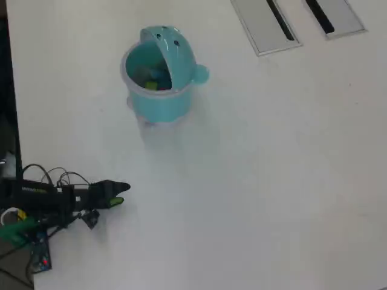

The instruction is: Grasp RGB lego blocks and put them in the bin one by one.

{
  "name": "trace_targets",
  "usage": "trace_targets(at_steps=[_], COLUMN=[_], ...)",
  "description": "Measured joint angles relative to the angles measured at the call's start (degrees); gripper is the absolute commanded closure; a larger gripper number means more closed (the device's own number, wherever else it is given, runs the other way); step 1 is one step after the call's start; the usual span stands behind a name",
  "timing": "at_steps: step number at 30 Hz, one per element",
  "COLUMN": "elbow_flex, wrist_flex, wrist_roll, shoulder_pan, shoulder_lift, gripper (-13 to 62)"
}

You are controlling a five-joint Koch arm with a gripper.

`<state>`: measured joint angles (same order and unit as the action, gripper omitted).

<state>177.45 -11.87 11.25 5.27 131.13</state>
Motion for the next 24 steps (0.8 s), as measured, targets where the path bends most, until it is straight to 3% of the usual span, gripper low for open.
trace_targets(at_steps=[24], elbow_flex=[0.0], wrist_flex=[7.3], wrist_roll=[-3.2], shoulder_pan=[-1.1], shoulder_lift=[0.0], gripper=[15.3])
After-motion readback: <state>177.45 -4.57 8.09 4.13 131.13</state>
